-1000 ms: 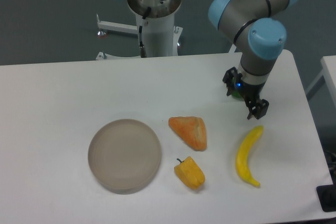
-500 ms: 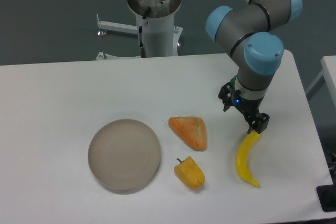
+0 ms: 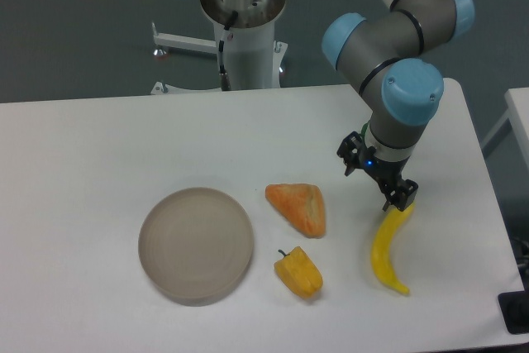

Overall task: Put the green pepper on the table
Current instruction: 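Raise the open gripper and move it over the yellow banana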

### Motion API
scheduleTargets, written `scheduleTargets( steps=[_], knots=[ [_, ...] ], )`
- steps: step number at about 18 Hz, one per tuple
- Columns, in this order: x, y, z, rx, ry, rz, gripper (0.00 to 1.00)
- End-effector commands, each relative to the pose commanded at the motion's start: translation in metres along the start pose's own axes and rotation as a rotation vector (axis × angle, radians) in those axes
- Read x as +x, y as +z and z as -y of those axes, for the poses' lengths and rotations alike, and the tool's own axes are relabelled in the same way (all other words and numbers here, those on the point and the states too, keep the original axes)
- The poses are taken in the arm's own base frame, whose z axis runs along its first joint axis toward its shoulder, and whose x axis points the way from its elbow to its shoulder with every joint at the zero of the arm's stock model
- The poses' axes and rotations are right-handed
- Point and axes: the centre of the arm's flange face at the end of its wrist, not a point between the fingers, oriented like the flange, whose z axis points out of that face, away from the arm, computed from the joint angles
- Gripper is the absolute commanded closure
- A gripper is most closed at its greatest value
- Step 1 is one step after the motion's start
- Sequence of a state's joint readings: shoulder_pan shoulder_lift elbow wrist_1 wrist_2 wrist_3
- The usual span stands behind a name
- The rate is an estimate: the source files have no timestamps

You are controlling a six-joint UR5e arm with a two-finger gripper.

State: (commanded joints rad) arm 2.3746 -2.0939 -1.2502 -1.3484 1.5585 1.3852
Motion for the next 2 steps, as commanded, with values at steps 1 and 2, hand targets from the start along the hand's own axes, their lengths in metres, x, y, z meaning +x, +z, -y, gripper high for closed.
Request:
scheduleTargets(
  steps=[1, 2],
  knots=[
    [0.0003, -0.0011, 0.0000, 0.000, 0.002, 0.001, 0.00],
    [0.0005, -0.0003, -0.0001, 0.000, 0.003, 0.000, 0.00]
  ],
)
